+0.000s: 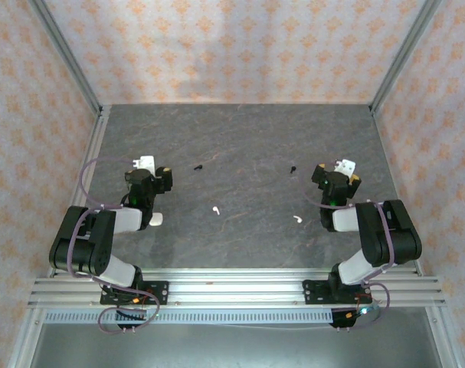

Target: Insert wireless bluetooth earbuds into charging case

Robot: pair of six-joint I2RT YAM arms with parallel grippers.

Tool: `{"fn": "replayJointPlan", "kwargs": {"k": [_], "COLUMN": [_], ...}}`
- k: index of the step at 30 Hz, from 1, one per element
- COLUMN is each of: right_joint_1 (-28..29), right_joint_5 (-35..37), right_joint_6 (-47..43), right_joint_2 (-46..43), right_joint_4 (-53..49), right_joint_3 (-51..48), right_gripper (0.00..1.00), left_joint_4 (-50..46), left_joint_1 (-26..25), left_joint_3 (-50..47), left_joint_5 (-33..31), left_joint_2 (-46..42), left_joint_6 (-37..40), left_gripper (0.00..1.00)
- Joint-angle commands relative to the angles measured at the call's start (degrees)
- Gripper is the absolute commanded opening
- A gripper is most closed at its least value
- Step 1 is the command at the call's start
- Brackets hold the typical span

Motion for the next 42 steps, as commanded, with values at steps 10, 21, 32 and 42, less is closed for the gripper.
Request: {"fn": "replayJointPlan", "kwargs": {"k": [10,21,32,42], "right_joint_1": [-0.4,-0.4,-0.4,-0.2], "right_joint_5": [0.6,0.6,0.5,-0.4], "right_joint_6": [0.6,0.6,0.7,0.0], "right_joint_2": [0.3,0.3,0.2,-7.5], "right_joint_4": [0.5,0.4,0.3,-6.8], "right_joint_3": [0.5,0.4,0.6,0.7], "right_gripper": [0.99,0.99,0.99,0.99], "left_joint_4": [0.1,0.1,0.1,-19.7], "left_joint_1": [0.5,0.7,0.7,0.7], "left_joint_3": [1.2,1.2,1.3,8.1], "left_joint_5": [-0.8,-0.7,-0.7,-3.2], "left_joint_2": [0.2,0.2,0.2,-8.1], "left_joint_6": [-0.2,-0.3,-0.3,-3.1], "left_gripper": [1.00,1.00,1.00,1.00]}}
